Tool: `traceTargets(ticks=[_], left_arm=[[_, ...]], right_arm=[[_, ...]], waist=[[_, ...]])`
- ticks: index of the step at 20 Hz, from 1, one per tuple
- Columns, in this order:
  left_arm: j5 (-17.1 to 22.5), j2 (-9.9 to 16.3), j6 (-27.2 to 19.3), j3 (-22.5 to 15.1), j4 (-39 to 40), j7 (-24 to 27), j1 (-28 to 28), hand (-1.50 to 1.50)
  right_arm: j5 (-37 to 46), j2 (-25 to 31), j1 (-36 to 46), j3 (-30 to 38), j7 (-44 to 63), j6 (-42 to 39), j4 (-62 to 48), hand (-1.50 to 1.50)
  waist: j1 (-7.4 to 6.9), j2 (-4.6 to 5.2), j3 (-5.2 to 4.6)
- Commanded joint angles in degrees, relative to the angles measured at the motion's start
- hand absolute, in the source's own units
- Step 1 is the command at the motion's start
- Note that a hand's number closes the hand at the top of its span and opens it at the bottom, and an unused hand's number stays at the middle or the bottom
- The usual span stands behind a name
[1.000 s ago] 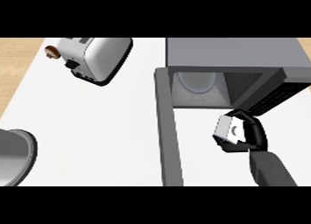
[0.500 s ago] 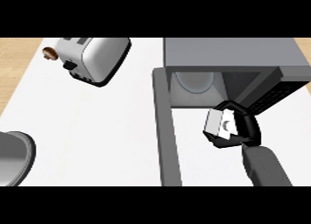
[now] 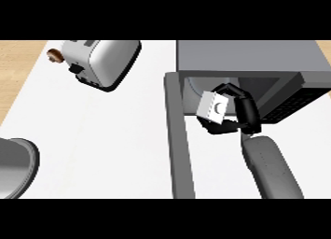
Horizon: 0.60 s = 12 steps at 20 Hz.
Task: Pick up the milk, place it into the microwave and close the microwave
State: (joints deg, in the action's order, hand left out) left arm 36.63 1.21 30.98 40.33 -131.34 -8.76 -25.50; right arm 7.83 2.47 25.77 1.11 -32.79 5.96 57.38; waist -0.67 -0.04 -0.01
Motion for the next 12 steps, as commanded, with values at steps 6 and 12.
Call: traceTargets(ticks=[6,12], left_arm=[[-0.5,1.2,-1.7,0.1,0.9,-2.4,3.4,-1.5],[-1.3,2.0,1.0,0.2,5.1,-0.3,4.5,-1.5]], right_arm=[[7.1,2.4,17.3,1.7,4.9,7.5,-15.2,1.5],[9.3,3.7,24.2,4.8,2.9,14.9,-27.0,1.5]], waist=[[-0.42,0.28,0.03],[-2.16,1.1,0.05]])
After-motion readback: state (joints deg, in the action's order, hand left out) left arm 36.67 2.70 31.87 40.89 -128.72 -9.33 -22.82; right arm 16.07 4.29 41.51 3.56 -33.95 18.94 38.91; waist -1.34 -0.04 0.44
